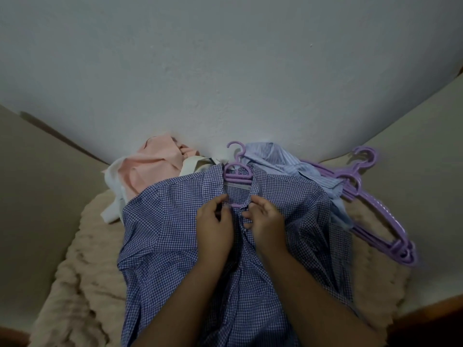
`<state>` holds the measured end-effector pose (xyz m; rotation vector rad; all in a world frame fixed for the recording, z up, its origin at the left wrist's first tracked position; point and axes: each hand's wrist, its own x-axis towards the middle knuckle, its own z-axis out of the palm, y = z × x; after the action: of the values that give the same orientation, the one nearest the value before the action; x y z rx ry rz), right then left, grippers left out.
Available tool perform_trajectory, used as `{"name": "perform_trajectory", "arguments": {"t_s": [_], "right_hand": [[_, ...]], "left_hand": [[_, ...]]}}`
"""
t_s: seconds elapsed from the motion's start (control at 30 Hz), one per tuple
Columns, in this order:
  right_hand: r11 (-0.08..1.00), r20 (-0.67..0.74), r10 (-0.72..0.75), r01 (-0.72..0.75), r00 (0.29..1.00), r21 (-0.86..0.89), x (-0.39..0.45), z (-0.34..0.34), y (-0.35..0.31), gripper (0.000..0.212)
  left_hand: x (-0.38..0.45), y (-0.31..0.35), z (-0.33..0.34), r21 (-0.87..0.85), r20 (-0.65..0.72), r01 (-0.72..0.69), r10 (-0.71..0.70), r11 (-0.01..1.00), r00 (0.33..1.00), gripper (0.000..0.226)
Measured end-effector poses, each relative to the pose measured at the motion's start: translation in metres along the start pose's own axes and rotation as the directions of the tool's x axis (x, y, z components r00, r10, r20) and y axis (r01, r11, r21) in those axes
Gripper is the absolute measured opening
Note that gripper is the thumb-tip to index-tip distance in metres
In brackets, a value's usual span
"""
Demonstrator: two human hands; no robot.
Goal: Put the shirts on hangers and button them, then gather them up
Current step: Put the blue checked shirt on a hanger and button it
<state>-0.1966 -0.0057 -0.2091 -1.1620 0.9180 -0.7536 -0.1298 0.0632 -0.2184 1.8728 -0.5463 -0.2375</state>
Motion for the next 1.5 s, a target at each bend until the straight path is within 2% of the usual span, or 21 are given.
{"name": "perform_trajectory", "arguments": {"t_s": [0.27, 0.4, 0.47, 0.57, 0.83, 0.97, 1.1, 1.27, 1.5], "right_hand": [[0.998, -0.010, -0.029, 0.029, 1.000, -0.052, 0.008, 0.003, 0.002, 0.025], [0.998, -0.026, -0.030, 0.029, 0.999, -0.047, 0.013, 0.005, 0.001, 0.025], [1.000, -0.027, 0.000, -0.001, 1.000, -0.030, 0.016, 0.008, 0.000, 0.026], [0.999, -0.032, 0.039, -0.039, 0.999, -0.016, 0.021, 0.013, -0.003, 0.026], [0.992, -0.065, 0.116, -0.119, 0.991, -0.037, 0.019, 0.013, 0.008, 0.025], [0.981, -0.087, -0.034, 0.017, 0.996, -0.195, 0.017, 0.021, 0.014, 0.026], [0.962, -0.080, -0.093, 0.069, 0.992, -0.264, 0.021, 0.025, 0.009, 0.029], [0.955, -0.042, -0.056, 0.042, 0.998, -0.293, 0.032, 0.025, 0.008, 0.027], [0.902, 0.043, -0.030, 0.045, 0.999, -0.429, 0.044, 0.031, 0.002, 0.026]], "left_hand": [[0.006, 0.010, -0.005, 0.062, 0.077, 0.005, -0.010, 0.998, 0.997, 0.031], [0.014, 0.015, -0.007, 0.001, 0.065, 0.088, -0.088, 0.996, 0.994, 0.030], [0.020, 0.015, -0.009, -0.099, 0.032, 0.155, -0.152, 0.983, 0.988, 0.027], [0.025, 0.015, -0.010, -0.238, 0.061, 0.247, -0.239, 0.940, 0.969, 0.022], [0.025, 0.009, -0.006, -0.187, 0.099, 0.254, -0.239, 0.949, 0.966, 0.024], [0.023, 0.008, -0.005, -0.162, 0.094, 0.251, -0.238, 0.954, 0.967, 0.025], [0.021, 0.009, -0.006, -0.169, 0.102, 0.259, -0.245, 0.951, 0.964, 0.025], [0.022, 0.007, -0.006, -0.202, 0.107, 0.284, -0.267, 0.937, 0.958, 0.024], [0.025, 0.002, -0.006, -0.204, 0.100, 0.277, -0.262, 0.939, 0.960, 0.024]]}}
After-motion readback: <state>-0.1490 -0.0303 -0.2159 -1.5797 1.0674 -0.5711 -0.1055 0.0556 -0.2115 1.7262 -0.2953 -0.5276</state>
